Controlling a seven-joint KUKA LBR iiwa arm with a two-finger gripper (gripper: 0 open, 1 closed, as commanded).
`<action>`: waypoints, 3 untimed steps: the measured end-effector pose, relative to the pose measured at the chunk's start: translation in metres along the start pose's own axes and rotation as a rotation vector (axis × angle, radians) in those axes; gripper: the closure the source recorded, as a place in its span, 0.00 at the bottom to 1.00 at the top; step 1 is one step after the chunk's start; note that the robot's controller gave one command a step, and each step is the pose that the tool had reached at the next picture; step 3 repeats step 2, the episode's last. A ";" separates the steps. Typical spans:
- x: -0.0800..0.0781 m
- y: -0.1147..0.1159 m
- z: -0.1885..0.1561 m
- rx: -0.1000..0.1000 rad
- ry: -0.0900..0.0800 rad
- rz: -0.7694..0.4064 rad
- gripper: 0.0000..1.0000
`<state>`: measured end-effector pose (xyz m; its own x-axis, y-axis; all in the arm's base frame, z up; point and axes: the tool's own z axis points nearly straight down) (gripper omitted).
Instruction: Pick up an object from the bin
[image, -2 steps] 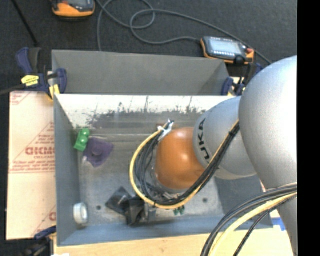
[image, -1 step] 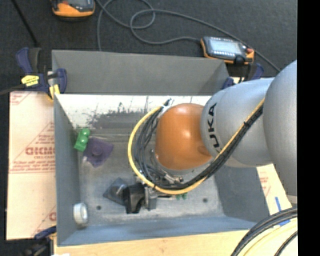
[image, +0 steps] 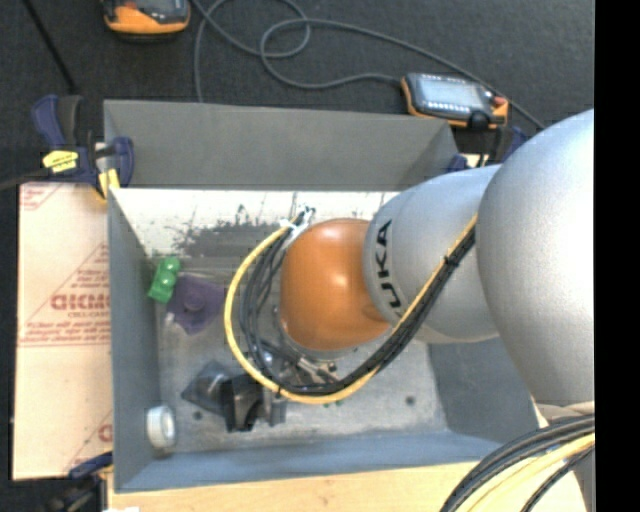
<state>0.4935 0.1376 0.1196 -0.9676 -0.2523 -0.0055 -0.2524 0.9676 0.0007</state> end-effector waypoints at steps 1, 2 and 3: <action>0.001 -0.023 -0.039 0.001 0.017 -0.004 1.00; -0.016 -0.003 -0.124 0.001 0.013 0.031 1.00; -0.016 -0.003 -0.124 0.001 0.013 0.031 1.00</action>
Offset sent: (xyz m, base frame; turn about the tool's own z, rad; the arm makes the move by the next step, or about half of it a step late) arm 0.0212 0.0174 0.1635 0.0509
